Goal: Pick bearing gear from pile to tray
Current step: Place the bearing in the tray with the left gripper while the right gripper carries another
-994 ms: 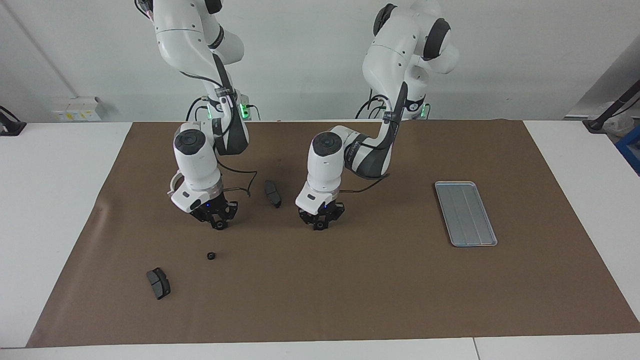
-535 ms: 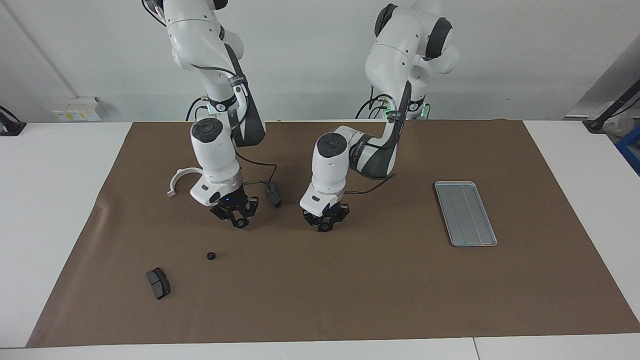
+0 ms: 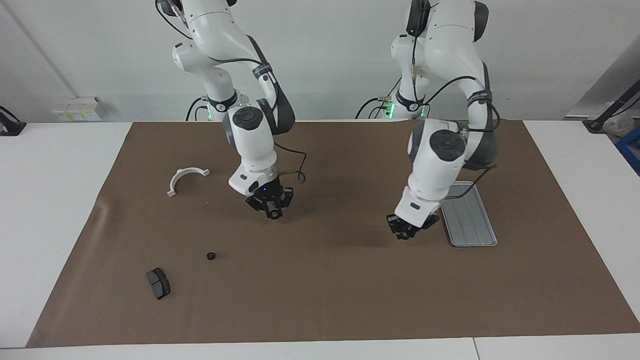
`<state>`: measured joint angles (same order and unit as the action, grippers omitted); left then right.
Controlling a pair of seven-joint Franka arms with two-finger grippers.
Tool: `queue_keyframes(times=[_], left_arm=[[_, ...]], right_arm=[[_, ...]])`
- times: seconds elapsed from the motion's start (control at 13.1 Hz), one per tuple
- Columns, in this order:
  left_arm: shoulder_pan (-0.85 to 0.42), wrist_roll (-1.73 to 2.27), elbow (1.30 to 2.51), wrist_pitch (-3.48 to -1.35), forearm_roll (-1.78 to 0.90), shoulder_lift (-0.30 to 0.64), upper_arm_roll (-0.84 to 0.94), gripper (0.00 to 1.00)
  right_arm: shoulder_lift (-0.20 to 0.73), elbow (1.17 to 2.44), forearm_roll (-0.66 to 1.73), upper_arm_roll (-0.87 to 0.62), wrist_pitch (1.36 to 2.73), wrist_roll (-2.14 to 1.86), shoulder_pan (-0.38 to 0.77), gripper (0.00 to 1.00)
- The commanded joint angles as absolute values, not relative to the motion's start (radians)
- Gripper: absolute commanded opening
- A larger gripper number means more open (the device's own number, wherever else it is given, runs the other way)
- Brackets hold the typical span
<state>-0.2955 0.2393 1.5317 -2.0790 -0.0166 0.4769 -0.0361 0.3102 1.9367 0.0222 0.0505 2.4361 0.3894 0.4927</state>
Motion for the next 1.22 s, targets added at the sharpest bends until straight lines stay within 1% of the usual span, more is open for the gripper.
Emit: queue_keyframes(times=[0.0, 0.15, 0.23, 0.54, 0.61, 0.76, 0.84, 0.92, 0.99, 1.07, 1.15], left_arm=[[-0.210, 0.048, 1.698, -2.124, -0.032, 0.401, -0.026, 0.00], [-0.160, -0.049, 1.788, -2.166, -0.034, 0.373, -0.026, 0.00], [-0.134, -0.089, 1.824, -2.181, -0.034, 0.361, -0.025, 0.00], [-0.087, -0.160, 1.902, -2.233, -0.055, 0.336, -0.026, 0.00], [-0.078, -0.164, 1.931, -2.268, -0.057, 0.328, -0.026, 0.02], [-0.063, -0.186, 1.965, -2.307, -0.058, 0.321, -0.025, 0.04], [-0.049, -0.190, 1.965, -2.306, -0.058, 0.321, -0.025, 0.04], [-0.045, -0.196, 1.965, -2.306, -0.058, 0.321, -0.025, 0.05], [-0.043, -0.198, 1.965, -2.307, -0.058, 0.319, -0.025, 0.10], [-0.043, -0.196, 1.964, -2.310, -0.060, 0.319, -0.025, 0.24], [-0.043, -0.196, 1.960, -2.310, -0.075, 0.321, -0.025, 0.49]], right_arm=[[0.431, 1.781, -0.007, 0.055, 2.379, 0.506, 0.558, 0.00], [0.504, 1.644, -0.066, 0.052, 2.295, 0.605, 0.578, 0.00], [0.526, 1.616, -0.074, 0.052, 2.287, 0.623, 0.593, 0.00], [0.546, 1.629, -0.075, 0.052, 2.295, 0.660, 0.637, 0.03], [0.546, 1.634, -0.077, 0.052, 2.299, 0.660, 0.637, 0.07], [0.545, 1.683, -0.078, 0.052, 2.324, 0.663, 0.641, 0.12], [0.545, 1.681, -0.078, 0.052, 2.325, 0.661, 0.641, 0.22], [0.543, 1.678, -0.078, 0.052, 2.324, 0.661, 0.637, 0.60], [0.543, 1.677, -0.078, 0.052, 2.325, 0.663, 0.637, 0.98], [0.543, 1.668, -0.077, 0.052, 2.321, 0.663, 0.635, 1.00], [0.542, 1.652, -0.075, 0.054, 2.310, 0.664, 0.635, 1.00]])
